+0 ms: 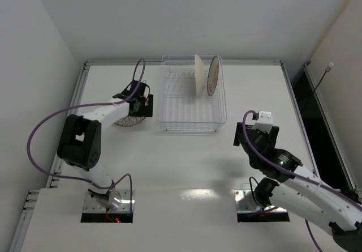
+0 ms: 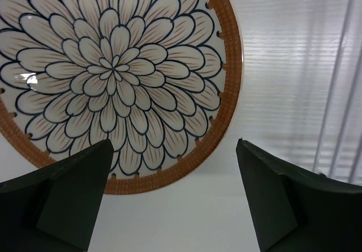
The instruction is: Load the plates into the dish rack
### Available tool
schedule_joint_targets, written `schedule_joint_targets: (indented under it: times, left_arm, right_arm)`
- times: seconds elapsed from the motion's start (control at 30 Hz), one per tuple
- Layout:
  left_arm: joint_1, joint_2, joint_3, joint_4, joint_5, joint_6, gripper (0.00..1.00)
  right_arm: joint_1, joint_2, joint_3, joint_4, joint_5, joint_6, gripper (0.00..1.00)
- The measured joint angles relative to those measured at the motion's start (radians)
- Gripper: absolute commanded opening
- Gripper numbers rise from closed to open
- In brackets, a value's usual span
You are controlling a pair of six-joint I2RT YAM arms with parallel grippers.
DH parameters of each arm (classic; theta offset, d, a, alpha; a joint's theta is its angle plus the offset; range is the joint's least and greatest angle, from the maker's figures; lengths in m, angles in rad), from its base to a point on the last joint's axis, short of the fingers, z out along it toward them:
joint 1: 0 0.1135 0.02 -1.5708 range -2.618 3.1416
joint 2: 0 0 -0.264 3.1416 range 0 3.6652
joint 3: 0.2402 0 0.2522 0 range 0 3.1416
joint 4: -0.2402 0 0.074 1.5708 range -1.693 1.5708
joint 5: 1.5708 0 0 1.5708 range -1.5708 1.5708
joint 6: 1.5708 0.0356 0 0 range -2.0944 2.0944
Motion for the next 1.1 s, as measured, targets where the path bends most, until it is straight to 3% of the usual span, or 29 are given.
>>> schedule_joint_targets:
  times: [0.3,0.43,0.5,0.53,0.57,0.6,0.73,0.77,1.0,1.1]
  left_arm:
    - [-0.026,0.172,0.082,-0.036,-0.018,0.072,0.89]
    - [-0.028,0.224,0.121,-0.038,-0.038,0.082,0.82]
    - [-0.028,0.244,0.133,-0.044,-0.049,0.086,0.70]
    - [-0.028,0.248,0.139,-0.045,-0.056,0.084,0.60]
    - [-0.028,0.257,0.148,-0.048,-0.054,0.085,0.39]
    - [-0.028,0.267,0.157,-0.054,-0.050,0.097,0.25]
    - [-0.036,0.308,0.212,-0.073,-0.135,0.123,0.15]
    - [-0.034,0.314,0.222,-0.075,-0.150,0.127,0.03]
    - [-0.026,0.309,0.229,-0.114,-0.154,0.107,0.00]
    - [-0.020,0.239,0.228,-0.139,-0.124,0.061,0.00]
  right_arm:
    - [0.036,0.010,0.000,0.003,0.000,-0.003,0.91]
    - [0.050,0.009,0.000,0.005,0.002,-0.003,0.91]
    - [0.054,0.008,0.000,0.005,0.003,-0.003,0.91]
    - [0.056,0.008,0.000,0.005,0.003,-0.003,0.91]
    - [0.059,0.008,0.000,0.005,0.003,-0.003,0.91]
    - [0.060,0.008,0.000,0.005,0.003,-0.003,0.91]
    - [0.069,0.008,0.000,0.005,0.005,-0.003,0.91]
    - [0.073,0.008,0.000,0.005,0.005,-0.002,0.91]
    - [0.080,0.008,0.000,0.005,0.006,-0.002,0.90]
    - [0.080,0.008,0.000,0.005,0.007,-0.002,0.90]
